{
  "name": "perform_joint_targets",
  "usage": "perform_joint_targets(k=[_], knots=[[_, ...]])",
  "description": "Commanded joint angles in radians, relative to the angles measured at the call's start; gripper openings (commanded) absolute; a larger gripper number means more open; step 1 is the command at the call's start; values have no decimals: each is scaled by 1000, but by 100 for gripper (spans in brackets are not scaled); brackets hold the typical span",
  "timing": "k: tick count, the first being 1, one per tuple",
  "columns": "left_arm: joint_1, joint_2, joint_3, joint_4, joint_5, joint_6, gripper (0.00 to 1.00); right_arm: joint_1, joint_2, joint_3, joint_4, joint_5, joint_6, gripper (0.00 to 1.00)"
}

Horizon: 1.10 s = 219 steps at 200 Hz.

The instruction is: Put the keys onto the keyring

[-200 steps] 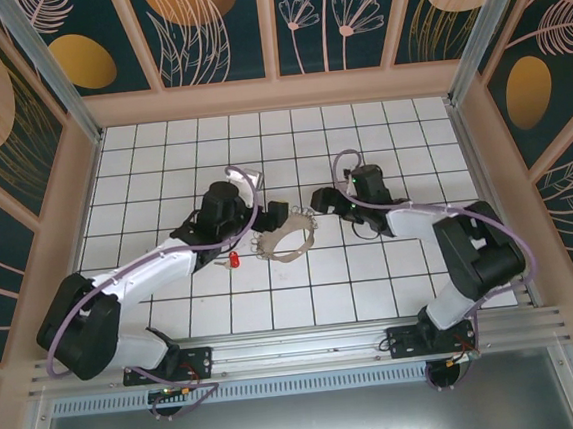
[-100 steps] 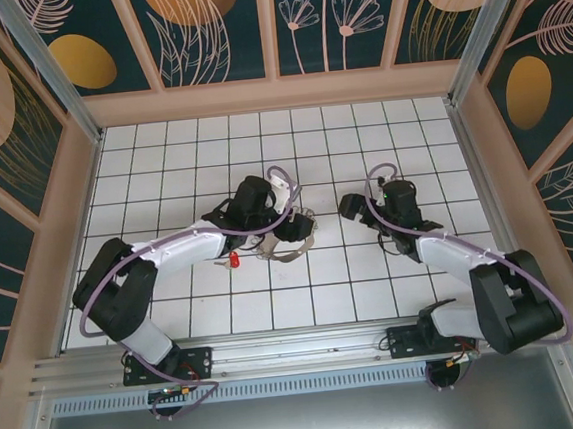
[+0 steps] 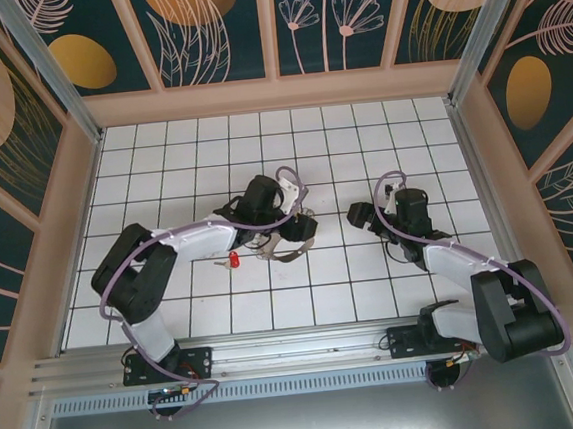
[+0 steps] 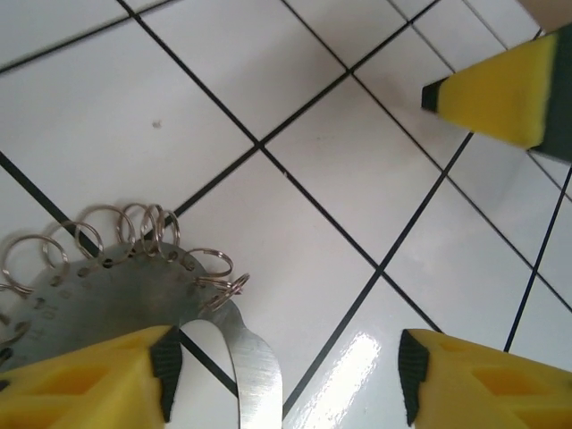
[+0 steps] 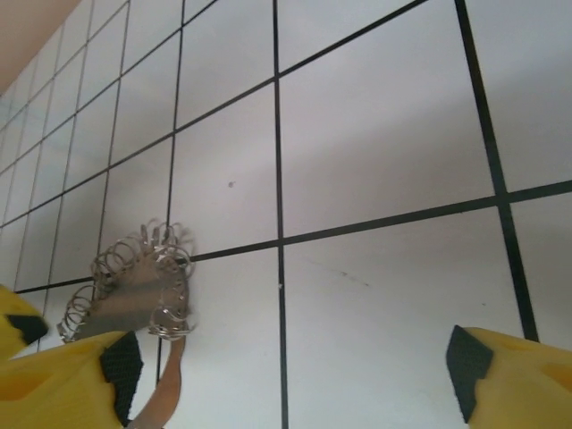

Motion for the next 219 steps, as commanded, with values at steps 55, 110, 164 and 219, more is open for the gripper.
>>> perform_joint_targets(k=[55,110,164,219], knots=[[-4,87,60,-54,30,60,46,-30,-1,-14,63,-32,47,85],[-4,125,81,-36,2,58,47,-30,0,-29,72,-29,55,85],[-4,160,108,-37,13,60,46,-29,2,-33,82,-23,60,85],[-3,177,105,-25,6,71,47,-30,-1,-32,84,-26,62,85]])
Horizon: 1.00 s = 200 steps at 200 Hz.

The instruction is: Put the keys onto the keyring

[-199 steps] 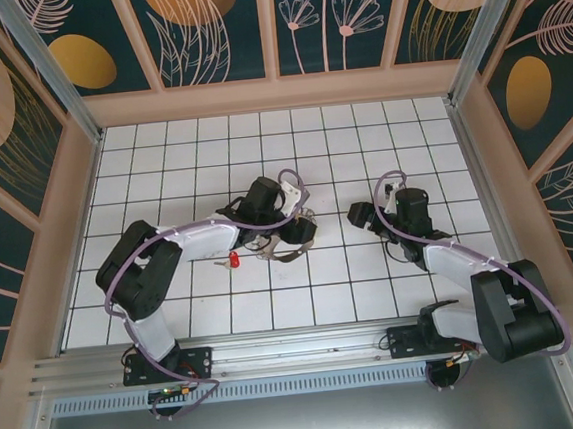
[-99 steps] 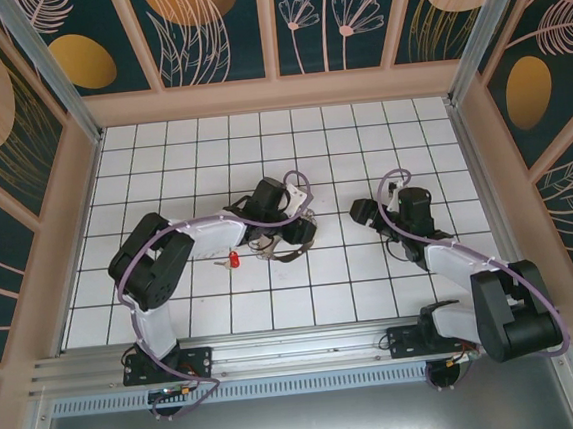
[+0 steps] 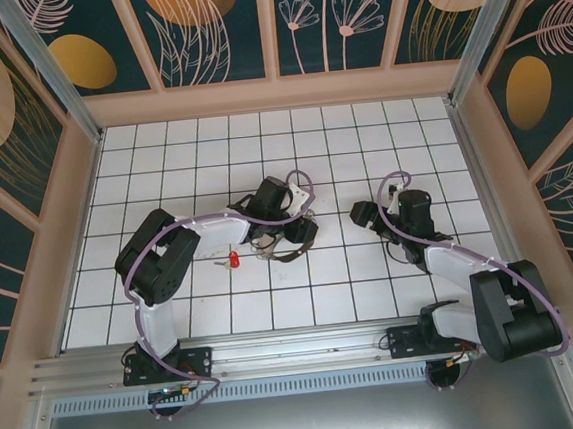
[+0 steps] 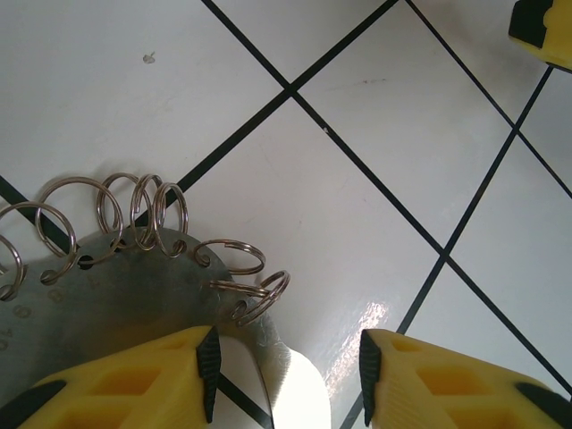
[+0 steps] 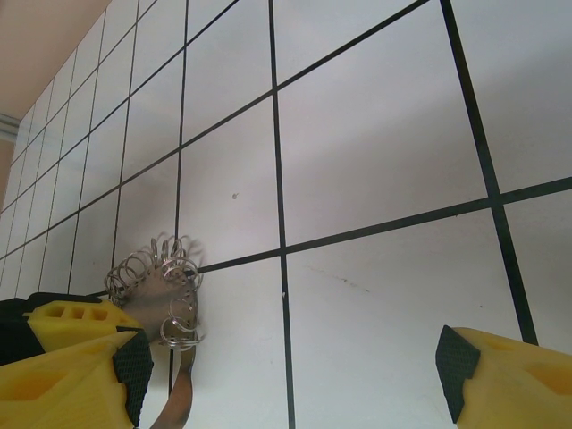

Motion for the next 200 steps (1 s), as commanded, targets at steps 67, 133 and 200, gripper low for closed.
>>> perform_joint_targets(k=[67,133,200], knots=[[-4,43,33,10,-26,51,45,-6,-2,-15,39,-8,15,85],[-4,63,59,-7,-11,59,43,-5,14,-12,49,-10,15,85],[-6,78,64,-7,-4,58,39,-6,33,-12,62,-14,14,85]])
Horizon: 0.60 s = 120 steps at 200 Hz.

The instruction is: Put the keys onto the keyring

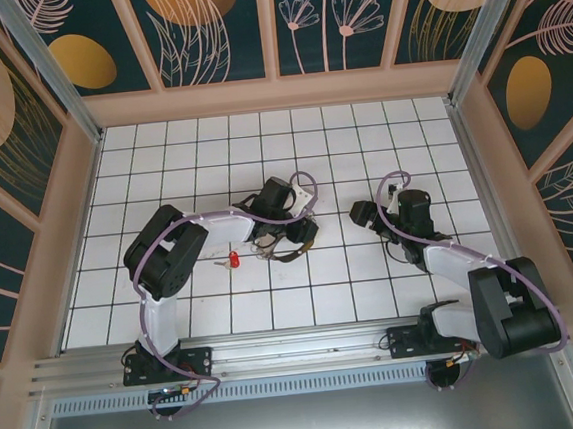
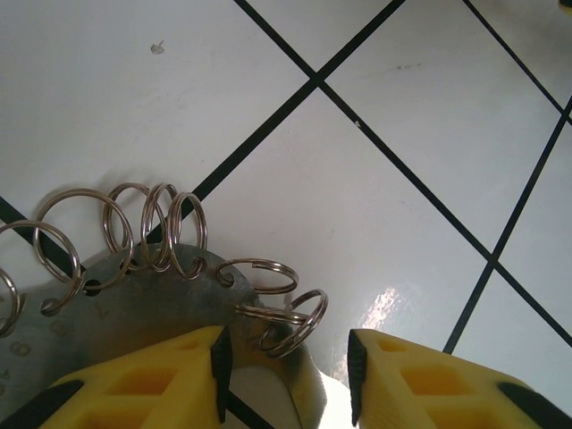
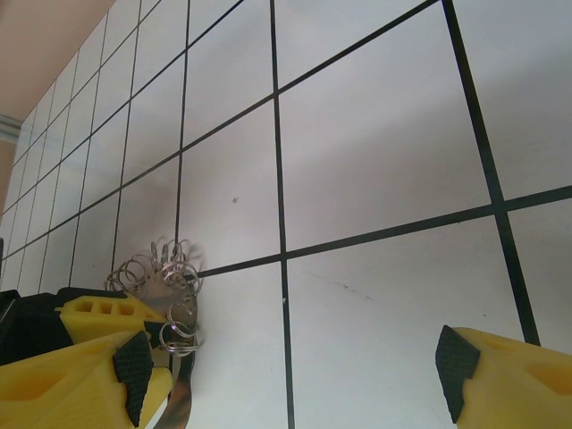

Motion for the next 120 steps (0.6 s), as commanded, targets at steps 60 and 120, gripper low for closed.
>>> perform_joint_targets(k=[60,120], knots=[[-14,33,45,-14,16,18,37,-7,34,-7,43,-16,11,85],[-18,39,49,-23,10,21,29,-12,44,-8,49,-21,9,84]])
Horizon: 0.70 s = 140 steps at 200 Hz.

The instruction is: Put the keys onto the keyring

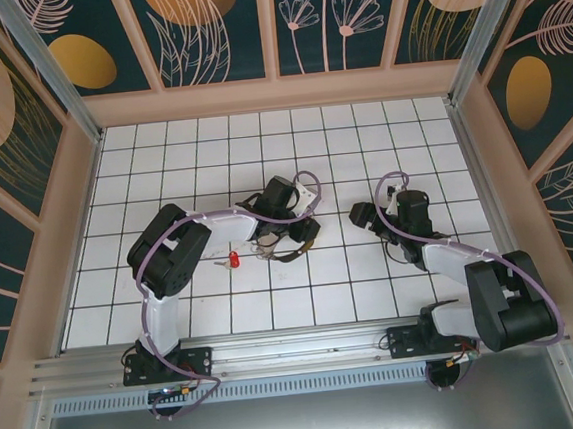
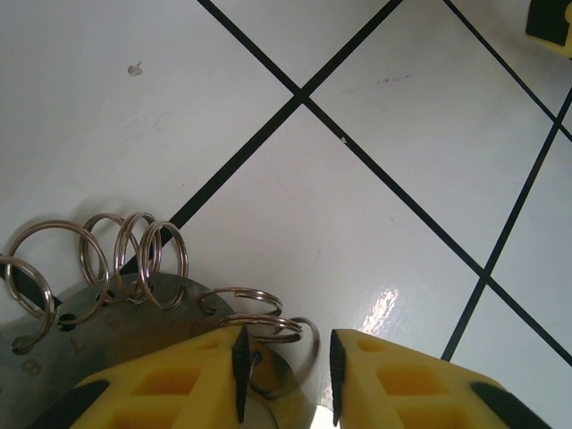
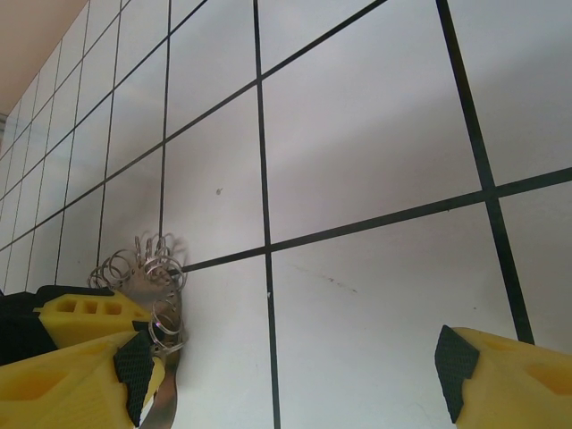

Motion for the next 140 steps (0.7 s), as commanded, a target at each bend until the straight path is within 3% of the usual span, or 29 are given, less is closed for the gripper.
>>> perform_joint_targets(k=[1,42,66,78,140], knots=[[-6,20,18,-19,10,16,29,-11,7,-8,41,-20,9,84],[-6,12,17,-16,9,11,17,-12,4,-5,42,-34,10,85],[-6,-2,17,-16,5,10,6,-12,-8,6,31,-22,13,98],[-5,-14,21,-24,-1,14,0,-13,-14,27,3,-4,16,99],[-6,-125,127,-131,-25,97,0,-22,-63,239,-191,-28,-7,99]])
